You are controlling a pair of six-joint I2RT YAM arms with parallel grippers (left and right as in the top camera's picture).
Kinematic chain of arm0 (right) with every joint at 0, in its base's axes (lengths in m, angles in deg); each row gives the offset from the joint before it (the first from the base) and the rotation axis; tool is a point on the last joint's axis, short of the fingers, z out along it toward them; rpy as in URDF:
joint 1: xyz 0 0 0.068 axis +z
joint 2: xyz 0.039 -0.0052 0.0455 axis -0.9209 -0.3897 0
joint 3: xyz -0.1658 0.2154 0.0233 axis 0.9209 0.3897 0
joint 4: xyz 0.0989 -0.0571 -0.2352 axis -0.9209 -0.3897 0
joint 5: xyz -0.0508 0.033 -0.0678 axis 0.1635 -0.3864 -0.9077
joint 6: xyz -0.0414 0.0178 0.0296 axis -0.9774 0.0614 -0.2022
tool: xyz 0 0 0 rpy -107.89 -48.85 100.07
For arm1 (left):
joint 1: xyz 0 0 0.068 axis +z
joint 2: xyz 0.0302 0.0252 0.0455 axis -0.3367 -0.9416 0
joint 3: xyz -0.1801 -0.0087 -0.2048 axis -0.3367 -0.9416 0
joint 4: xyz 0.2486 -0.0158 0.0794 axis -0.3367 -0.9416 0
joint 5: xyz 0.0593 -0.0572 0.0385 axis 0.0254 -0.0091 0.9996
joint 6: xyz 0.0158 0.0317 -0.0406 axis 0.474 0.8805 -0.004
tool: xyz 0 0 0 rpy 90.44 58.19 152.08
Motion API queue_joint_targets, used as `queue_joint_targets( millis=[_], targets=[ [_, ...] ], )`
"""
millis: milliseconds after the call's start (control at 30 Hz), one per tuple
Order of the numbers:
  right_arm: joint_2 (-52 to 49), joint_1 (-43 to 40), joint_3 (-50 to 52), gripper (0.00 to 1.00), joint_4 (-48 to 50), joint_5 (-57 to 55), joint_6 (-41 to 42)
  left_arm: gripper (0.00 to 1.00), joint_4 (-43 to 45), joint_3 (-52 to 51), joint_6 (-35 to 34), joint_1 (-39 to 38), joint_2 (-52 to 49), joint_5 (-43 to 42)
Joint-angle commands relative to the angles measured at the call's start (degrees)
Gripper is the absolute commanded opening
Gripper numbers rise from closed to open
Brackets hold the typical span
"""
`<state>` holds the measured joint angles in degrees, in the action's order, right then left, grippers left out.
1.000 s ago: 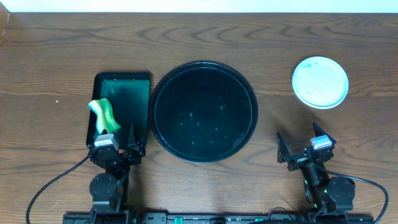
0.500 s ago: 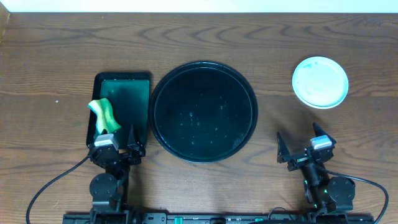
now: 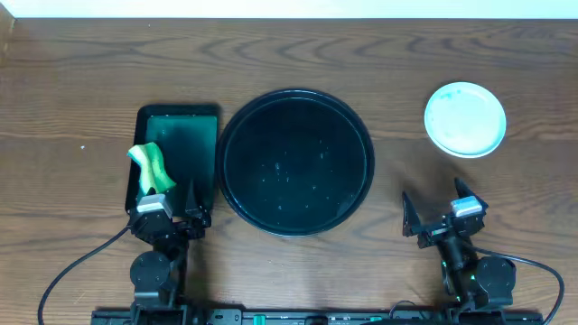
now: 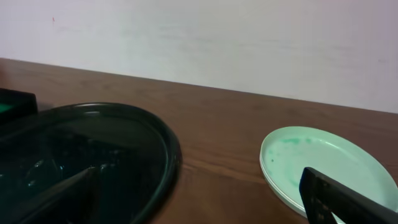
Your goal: Clean dirty plates on tray and stack at the side
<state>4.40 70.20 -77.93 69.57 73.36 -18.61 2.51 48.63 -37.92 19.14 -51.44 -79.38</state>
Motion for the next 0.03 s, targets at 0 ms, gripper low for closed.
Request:
queue_joint_targets(
  millis=[0],
  targets=[
    [0.4, 0.3, 0.1, 0.99, -0.3, 0.3, -0.9, 0.81, -0.5, -2.0, 0.5, 0.3, 0.3, 0.1]
  ],
)
